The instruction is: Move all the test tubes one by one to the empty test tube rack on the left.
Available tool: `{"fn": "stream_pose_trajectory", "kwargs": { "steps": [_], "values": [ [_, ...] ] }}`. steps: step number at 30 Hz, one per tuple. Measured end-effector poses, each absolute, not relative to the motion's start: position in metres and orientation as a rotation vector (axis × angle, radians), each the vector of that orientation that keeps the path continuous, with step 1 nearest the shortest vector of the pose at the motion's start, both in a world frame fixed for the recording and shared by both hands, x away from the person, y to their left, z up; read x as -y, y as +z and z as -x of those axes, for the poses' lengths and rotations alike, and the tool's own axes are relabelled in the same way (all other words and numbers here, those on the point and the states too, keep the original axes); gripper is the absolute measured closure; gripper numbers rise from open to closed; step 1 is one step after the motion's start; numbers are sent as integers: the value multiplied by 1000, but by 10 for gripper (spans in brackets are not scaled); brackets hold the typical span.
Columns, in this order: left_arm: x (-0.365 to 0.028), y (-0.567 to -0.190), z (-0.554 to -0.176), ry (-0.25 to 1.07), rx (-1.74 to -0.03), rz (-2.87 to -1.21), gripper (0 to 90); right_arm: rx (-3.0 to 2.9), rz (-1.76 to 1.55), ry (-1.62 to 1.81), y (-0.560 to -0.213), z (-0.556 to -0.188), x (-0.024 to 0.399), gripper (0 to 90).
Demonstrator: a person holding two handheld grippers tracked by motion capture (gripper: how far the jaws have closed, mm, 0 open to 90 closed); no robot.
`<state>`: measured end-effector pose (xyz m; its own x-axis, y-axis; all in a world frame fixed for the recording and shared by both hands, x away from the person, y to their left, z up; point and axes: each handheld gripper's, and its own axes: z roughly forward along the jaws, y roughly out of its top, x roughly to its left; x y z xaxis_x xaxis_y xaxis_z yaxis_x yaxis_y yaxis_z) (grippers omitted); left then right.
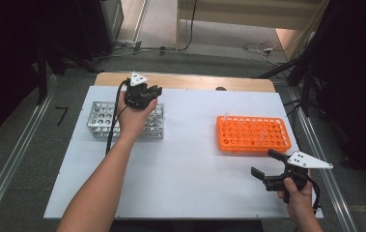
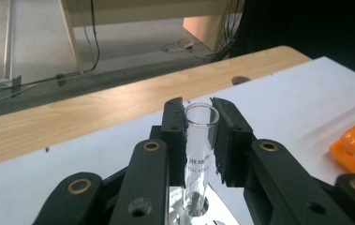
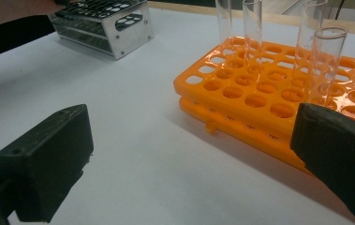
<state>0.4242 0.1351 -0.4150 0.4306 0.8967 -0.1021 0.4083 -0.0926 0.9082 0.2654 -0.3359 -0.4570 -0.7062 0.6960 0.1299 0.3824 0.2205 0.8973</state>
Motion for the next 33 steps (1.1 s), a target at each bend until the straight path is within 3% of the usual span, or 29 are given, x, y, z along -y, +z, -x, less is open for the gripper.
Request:
{"fn": "stream_pose_trajectory", "kwargs": {
  "steps": [18, 26, 33],
  "values": [
    [-132, -434, -424, 557, -1202, -1747, 742, -2206, -1004, 1476, -458, -266, 334, 0],
    [-134, -432, -423, 551, -1205, -1732, 619, -2209, -1004, 1474, -458, -266, 334, 0],
    [-136, -424, -413, 518, -1132, -1689, 399, -2210, -1002, 1471, -458, -267, 334, 0]
  ]
}}
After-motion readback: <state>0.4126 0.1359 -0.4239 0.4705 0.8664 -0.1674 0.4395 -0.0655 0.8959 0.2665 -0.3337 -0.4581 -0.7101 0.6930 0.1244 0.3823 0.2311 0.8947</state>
